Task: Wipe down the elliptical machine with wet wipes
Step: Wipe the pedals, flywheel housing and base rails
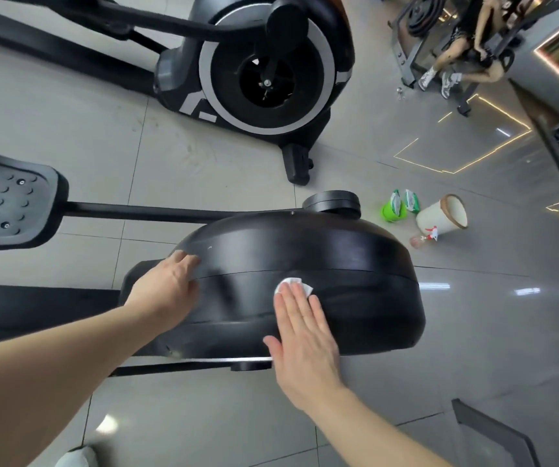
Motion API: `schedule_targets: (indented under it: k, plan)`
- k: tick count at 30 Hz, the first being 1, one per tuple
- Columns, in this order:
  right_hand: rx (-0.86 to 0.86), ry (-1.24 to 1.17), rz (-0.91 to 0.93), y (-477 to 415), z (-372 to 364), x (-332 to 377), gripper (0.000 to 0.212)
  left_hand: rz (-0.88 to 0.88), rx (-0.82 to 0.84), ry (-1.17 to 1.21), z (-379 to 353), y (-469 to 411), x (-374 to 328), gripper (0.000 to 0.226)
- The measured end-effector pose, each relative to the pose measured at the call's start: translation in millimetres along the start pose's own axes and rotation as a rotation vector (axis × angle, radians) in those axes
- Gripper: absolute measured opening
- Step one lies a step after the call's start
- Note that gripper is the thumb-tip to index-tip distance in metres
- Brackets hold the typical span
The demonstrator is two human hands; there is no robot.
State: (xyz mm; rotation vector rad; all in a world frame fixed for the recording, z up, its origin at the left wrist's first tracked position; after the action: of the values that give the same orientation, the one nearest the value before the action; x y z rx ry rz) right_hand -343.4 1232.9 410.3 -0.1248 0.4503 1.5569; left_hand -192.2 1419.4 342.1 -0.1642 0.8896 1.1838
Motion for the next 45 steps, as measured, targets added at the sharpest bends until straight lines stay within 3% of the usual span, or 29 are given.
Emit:
schedule_targets:
  k: [6, 11, 17, 23, 28, 33, 40, 45]
  plan:
    - [-0.075, -0.135, -0.324, 29, -11, -77, 0.070, -0.097, 0.002, -0.066, -7, 12, -51, 0.048]
    - [-0.167, -0.278, -0.476, 18, -8, -70, 0.069, -0.159, -0.003, -0.110, -11, 9, -75, 0.047]
    - [-0.197, -0.236, -0.274, 31, -10, 4, 0.065, -0.261, -0.073, -0.090, -26, 4, -76, 0.041]
    - [-0.136, -0.155, -0.237, 23, -8, 49, 0.067, -0.374, -0.064, -0.019, -26, 3, -55, 0.041]
    - [-0.317, -0.184, -0.342, 8, 20, 27, 0.059, -0.400, 0.043, -0.014, -20, 13, -17, 0.044]
    - [-0.362, -0.163, -0.491, -23, 26, 30, 0.052, -0.377, 0.025, 0.074, -17, 2, 17, 0.046]
    - [-0.421, -0.237, -0.142, -33, 7, 97, 0.031, -0.277, -0.047, 0.244, -31, 7, 49, 0.045]
    - [-0.296, -0.079, -0.043, -22, -7, 106, 0.044, -0.284, -0.068, 0.250, -43, 21, 48, 0.044]
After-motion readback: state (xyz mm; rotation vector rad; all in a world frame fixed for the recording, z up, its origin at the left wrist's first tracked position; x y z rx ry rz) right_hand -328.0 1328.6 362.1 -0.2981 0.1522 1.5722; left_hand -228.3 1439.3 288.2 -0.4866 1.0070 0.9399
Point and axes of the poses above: each hand's wrist, its own y-axis away from the middle knuckle, its own z-axis out of the back of the hand, x = y × z, the point moved 8 cm from there along -y, towards the middle knuckle, and after that the axes turned 8 degrees about y, right-handed, at the moved point
